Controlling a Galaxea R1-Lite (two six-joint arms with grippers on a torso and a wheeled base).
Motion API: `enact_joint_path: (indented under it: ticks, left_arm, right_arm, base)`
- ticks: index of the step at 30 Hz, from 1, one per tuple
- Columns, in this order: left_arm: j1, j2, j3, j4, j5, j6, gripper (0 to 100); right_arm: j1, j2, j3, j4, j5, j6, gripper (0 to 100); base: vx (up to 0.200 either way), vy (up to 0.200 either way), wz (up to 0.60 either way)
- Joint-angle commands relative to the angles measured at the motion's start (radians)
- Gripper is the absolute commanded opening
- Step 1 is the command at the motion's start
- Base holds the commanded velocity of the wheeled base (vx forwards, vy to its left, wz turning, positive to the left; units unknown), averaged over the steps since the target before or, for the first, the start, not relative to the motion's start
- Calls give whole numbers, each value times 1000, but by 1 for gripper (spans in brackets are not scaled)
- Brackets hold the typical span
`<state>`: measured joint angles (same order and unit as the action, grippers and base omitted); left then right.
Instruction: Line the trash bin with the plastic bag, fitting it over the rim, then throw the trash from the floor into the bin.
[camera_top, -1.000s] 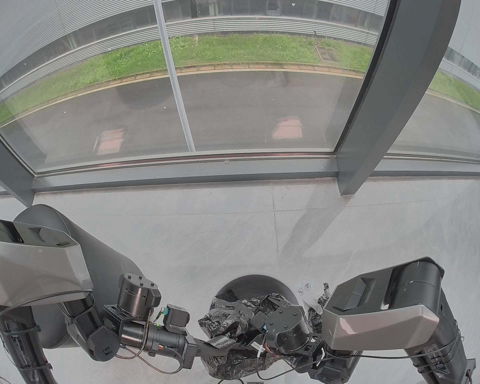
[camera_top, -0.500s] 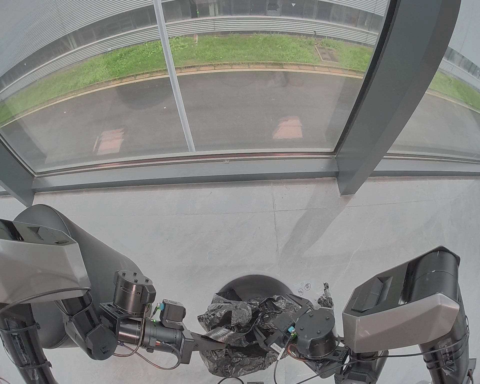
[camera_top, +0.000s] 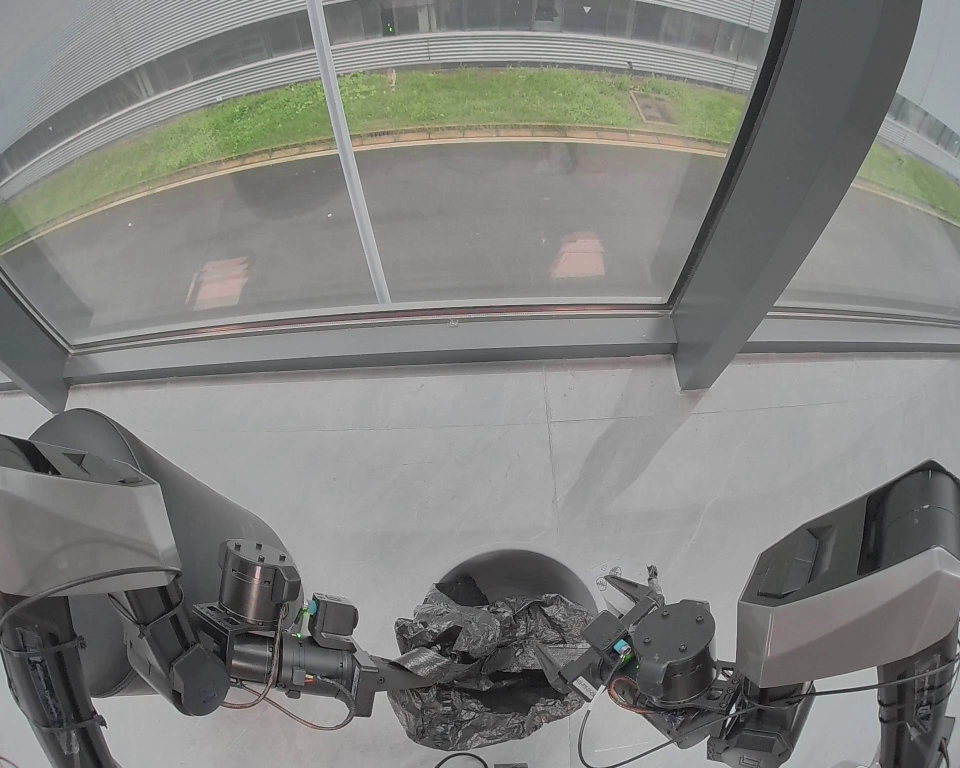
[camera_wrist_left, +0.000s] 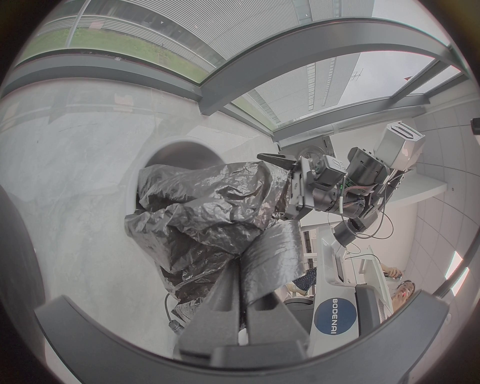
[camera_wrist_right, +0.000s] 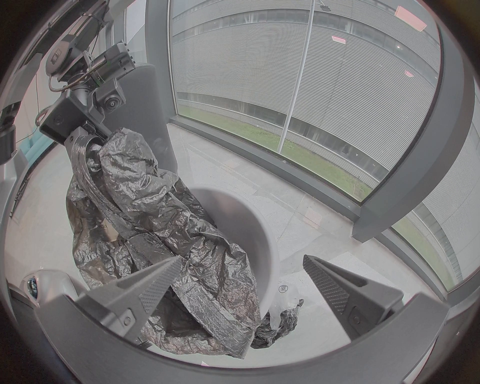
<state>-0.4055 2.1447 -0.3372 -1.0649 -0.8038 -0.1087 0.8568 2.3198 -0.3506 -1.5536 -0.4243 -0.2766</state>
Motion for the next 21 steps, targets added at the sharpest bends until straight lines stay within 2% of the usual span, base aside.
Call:
enact_joint_path:
  ticks: [1, 10, 17, 21]
  left_arm:
    - [8, 4, 0, -1, 2, 0, 0]
    - [7, -16, 0, -1, 2, -2, 0]
    - [7, -19, 0, -3, 2, -8, 0]
    - [5, -20, -2, -3, 2, -8, 0]
  right_arm:
    - [5, -16, 19, -17, 9, 2, 100]
    - [133, 145, -70, -17, 16, 8, 100]
    - [126, 222, -171, -17, 15, 0, 100]
    - [82, 263, -254, -17, 15, -16, 100]
  base:
    - [0, 0, 0]
    - [0, 0, 0]
    - [0, 0, 0]
    - [0, 0, 0]
